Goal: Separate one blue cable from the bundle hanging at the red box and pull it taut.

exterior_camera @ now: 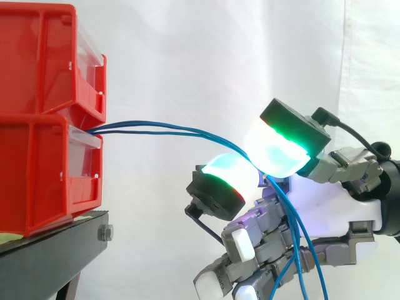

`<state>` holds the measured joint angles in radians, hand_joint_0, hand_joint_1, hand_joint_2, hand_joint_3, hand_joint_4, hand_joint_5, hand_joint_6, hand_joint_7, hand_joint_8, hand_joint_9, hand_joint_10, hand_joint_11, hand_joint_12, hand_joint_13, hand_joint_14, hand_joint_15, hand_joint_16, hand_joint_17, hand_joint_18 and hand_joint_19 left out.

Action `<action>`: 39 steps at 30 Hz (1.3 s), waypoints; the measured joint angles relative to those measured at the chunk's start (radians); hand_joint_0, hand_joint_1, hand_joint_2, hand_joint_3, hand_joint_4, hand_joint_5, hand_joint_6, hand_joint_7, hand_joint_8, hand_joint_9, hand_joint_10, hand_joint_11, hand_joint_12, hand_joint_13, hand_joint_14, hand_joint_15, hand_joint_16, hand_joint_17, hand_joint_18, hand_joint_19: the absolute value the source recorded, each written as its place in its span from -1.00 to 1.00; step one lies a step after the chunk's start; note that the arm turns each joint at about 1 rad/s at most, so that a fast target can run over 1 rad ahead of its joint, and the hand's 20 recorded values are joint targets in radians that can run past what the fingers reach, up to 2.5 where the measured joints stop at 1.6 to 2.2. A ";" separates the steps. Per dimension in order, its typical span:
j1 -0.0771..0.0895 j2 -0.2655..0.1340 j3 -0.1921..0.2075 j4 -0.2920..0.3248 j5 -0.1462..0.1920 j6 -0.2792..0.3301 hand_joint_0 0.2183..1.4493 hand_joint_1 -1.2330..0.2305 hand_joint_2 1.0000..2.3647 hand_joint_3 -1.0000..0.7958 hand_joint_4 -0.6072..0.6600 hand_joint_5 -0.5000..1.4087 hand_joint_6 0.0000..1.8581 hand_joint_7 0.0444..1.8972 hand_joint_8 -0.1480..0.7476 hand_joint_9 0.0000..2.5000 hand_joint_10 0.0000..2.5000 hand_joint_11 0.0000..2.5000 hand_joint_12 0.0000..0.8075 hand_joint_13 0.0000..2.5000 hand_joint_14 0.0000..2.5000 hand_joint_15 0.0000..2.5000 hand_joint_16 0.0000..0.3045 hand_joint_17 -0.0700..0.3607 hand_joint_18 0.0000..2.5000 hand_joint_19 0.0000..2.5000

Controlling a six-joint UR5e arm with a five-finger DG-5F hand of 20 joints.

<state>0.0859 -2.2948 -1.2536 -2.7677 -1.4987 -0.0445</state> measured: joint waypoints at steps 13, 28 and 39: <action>0.000 0.000 0.000 0.000 -0.003 0.000 -0.38 -0.37 -1.00 -0.44 -0.14 -0.61 -0.11 0.24 -0.08 -0.25 -0.99 -0.51 -0.19 -0.55 -0.99 -0.77 -0.73 -0.24 -0.43 -0.72; 0.000 0.000 0.000 -0.001 -0.003 0.000 -0.58 -0.17 -1.00 -0.44 0.06 -0.60 -0.16 0.10 0.01 -0.24 -0.99 -0.52 -0.10 -0.52 -0.99 -0.77 -0.69 -0.18 -0.40 -0.71; 0.000 0.000 0.000 -0.001 -0.002 0.000 -0.34 -0.44 -0.98 -0.18 -0.07 -0.62 -0.10 0.39 0.00 -0.24 -0.99 -0.49 -0.15 -0.51 -0.99 -0.76 -0.72 -0.22 -0.41 -0.69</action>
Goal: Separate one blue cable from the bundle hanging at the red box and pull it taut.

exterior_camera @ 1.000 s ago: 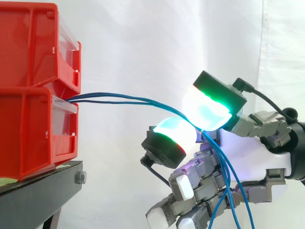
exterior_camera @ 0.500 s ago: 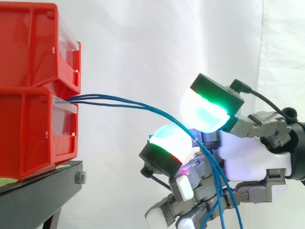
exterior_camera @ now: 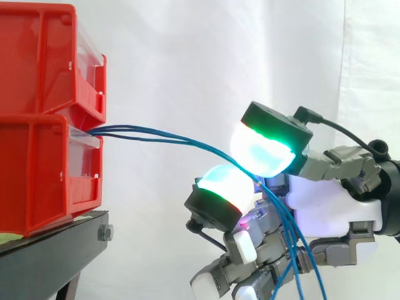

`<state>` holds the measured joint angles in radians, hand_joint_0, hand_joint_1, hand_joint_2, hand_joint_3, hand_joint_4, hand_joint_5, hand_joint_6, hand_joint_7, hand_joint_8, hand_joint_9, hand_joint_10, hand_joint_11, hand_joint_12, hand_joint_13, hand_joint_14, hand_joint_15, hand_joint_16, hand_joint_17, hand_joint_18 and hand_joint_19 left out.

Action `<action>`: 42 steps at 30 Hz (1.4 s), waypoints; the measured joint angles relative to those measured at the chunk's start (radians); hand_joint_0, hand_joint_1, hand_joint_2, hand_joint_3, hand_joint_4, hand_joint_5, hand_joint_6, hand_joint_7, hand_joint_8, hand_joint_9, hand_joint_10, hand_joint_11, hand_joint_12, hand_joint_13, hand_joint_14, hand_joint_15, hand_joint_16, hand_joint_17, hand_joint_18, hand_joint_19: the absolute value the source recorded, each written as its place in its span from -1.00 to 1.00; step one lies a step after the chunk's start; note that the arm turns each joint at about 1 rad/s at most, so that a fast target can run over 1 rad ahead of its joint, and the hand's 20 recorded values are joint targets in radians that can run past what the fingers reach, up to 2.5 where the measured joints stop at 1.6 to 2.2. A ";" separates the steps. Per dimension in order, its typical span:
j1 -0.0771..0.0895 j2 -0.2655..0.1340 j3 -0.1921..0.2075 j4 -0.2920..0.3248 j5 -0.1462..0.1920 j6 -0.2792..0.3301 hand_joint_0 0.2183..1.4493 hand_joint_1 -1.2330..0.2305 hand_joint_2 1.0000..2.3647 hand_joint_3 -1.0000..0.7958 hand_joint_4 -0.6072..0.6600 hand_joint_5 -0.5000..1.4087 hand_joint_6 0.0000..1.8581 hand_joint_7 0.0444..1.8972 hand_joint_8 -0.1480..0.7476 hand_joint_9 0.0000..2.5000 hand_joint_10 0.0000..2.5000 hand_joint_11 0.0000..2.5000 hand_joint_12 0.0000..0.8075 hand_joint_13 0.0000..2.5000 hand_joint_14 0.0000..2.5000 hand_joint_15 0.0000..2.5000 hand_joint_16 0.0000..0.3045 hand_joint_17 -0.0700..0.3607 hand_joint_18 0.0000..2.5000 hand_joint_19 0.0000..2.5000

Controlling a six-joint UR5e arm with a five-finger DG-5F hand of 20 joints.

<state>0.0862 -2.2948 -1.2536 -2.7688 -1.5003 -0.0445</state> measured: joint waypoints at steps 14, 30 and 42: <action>0.002 0.000 -0.001 0.000 0.001 -0.002 0.01 -0.60 -1.00 -0.44 -0.50 -0.65 0.00 0.36 -0.09 -0.26 -0.99 -0.48 -0.20 -0.49 -0.99 -0.78 -0.73 -0.25 -0.39 -0.73; 0.004 0.000 -0.001 -0.001 0.002 0.000 0.01 -0.64 -1.00 -0.44 -0.56 -0.63 -0.02 0.63 -0.18 -0.23 -0.99 -0.48 -0.23 -0.47 -0.99 -0.77 -0.75 -0.27 -0.38 -0.75; 0.004 0.000 -0.001 0.000 0.002 0.000 -0.11 -0.50 -1.00 0.04 -0.23 -0.69 -0.08 0.22 -0.14 -0.34 -0.99 -0.59 -0.18 -0.54 -0.99 -0.77 -0.72 -0.23 -0.45 -0.68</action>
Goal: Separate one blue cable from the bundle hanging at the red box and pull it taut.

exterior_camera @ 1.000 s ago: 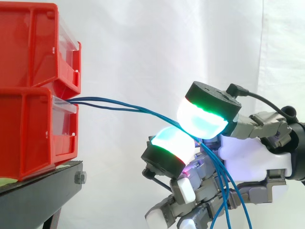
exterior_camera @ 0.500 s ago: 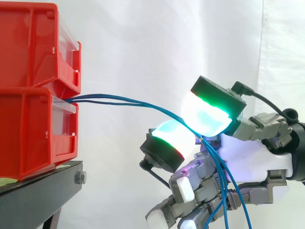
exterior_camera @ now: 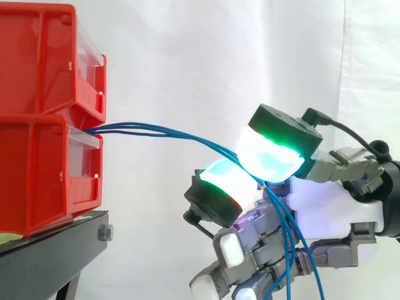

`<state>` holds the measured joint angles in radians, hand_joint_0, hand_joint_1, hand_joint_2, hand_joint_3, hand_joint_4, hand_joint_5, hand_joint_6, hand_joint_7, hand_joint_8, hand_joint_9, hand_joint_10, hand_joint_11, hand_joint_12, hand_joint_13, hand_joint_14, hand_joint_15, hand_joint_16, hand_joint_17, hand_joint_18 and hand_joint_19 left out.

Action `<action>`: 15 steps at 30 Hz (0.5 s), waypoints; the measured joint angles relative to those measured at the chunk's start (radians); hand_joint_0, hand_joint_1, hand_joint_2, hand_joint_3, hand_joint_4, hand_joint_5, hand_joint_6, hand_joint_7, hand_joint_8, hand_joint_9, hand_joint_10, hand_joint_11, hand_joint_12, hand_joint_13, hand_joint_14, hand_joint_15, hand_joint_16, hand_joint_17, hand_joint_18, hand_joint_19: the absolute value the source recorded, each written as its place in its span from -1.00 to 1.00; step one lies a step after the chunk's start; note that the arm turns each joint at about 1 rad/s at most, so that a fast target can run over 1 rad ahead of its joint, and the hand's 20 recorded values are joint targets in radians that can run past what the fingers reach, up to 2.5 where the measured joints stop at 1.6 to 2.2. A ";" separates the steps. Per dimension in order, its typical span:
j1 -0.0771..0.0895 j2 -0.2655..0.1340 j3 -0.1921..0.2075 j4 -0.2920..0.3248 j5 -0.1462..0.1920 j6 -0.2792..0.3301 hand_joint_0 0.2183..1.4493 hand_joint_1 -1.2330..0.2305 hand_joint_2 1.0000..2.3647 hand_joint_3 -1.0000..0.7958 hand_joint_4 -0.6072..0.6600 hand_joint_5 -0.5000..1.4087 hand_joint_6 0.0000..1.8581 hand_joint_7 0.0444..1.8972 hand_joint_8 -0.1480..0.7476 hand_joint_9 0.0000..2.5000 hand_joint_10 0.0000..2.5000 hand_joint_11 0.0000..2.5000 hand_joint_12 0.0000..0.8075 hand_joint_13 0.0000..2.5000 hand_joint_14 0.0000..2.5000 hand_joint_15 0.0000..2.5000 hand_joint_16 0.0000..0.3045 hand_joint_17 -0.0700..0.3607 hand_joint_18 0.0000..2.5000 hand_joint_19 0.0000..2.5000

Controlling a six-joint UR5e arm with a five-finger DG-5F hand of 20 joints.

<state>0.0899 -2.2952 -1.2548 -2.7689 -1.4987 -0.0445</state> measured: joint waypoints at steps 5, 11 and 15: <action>0.000 0.000 0.000 0.000 0.000 0.000 -0.15 -0.20 -0.99 -0.01 0.00 -0.63 -0.25 0.08 -0.13 -0.36 -0.99 -0.61 -0.18 -0.56 -0.99 -0.76 -0.72 -0.23 -0.50 -0.64; 0.001 0.000 -0.002 0.001 0.000 0.000 -0.18 -0.12 -0.98 -0.06 0.07 -0.58 -0.40 0.31 -0.11 -0.36 -0.99 -0.63 -0.18 -0.58 -0.99 -0.76 -0.72 -0.23 -0.51 -0.63; 0.001 0.000 -0.003 0.001 0.001 0.000 -0.17 -0.19 -0.98 -0.05 0.08 -0.57 -0.42 0.38 -0.09 -0.36 -0.99 -0.62 -0.18 -0.58 -0.99 -0.76 -0.73 -0.24 -0.51 -0.65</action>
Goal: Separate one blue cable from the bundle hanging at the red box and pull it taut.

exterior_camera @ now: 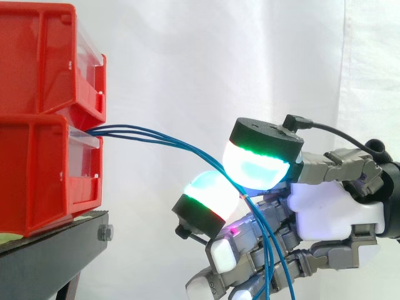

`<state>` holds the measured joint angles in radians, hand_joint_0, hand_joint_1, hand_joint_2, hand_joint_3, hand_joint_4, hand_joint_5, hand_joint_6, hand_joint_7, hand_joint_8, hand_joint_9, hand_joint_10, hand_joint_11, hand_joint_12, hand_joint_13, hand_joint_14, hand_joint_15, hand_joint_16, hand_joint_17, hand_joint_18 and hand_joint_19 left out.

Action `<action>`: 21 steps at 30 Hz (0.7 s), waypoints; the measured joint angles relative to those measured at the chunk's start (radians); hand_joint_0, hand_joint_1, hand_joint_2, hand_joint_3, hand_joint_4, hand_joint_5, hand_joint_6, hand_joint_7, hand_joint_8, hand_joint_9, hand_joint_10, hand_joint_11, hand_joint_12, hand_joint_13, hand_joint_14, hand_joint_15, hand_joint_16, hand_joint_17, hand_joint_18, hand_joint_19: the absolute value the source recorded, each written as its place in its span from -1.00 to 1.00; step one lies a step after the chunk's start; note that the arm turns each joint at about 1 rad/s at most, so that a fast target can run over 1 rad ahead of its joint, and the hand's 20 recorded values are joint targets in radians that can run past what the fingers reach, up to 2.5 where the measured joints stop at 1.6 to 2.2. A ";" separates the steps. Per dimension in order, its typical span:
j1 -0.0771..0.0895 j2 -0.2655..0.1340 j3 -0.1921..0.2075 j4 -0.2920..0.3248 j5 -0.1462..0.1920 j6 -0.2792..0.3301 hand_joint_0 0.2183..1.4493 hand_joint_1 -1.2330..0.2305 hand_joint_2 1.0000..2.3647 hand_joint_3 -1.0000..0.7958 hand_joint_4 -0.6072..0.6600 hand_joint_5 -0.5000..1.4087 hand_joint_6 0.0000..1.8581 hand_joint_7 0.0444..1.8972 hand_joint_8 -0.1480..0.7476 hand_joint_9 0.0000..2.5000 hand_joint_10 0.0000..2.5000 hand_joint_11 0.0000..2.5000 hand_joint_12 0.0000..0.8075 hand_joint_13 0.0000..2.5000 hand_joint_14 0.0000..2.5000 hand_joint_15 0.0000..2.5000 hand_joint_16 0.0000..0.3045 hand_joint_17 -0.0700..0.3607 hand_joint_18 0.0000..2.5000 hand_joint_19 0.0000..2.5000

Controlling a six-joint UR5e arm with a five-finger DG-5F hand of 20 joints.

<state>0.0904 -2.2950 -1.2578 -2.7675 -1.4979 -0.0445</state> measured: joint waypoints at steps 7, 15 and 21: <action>0.000 0.000 -0.001 0.000 0.000 0.000 -0.09 -0.40 -0.98 -0.03 0.09 -0.61 -0.25 0.15 -0.09 -0.36 -0.99 -0.59 -0.19 -0.56 -0.99 -0.77 -0.73 -0.24 -0.48 -0.66; 0.000 0.000 -0.001 0.000 0.000 0.000 -0.09 -0.21 -0.98 0.00 0.30 -0.53 -0.46 0.30 -0.12 -0.36 -0.99 -0.80 -0.23 -0.58 -0.99 -0.80 -0.74 -0.26 -0.51 -0.62; 0.000 0.000 -0.001 -0.001 0.000 0.000 -0.05 -0.22 -0.98 0.07 0.39 -0.54 -0.46 0.22 -0.11 -0.36 -0.99 -0.81 -0.22 -0.58 -0.99 -0.79 -0.73 -0.25 -0.54 -0.60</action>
<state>0.0903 -2.2949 -1.2585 -2.7686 -1.4975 -0.0445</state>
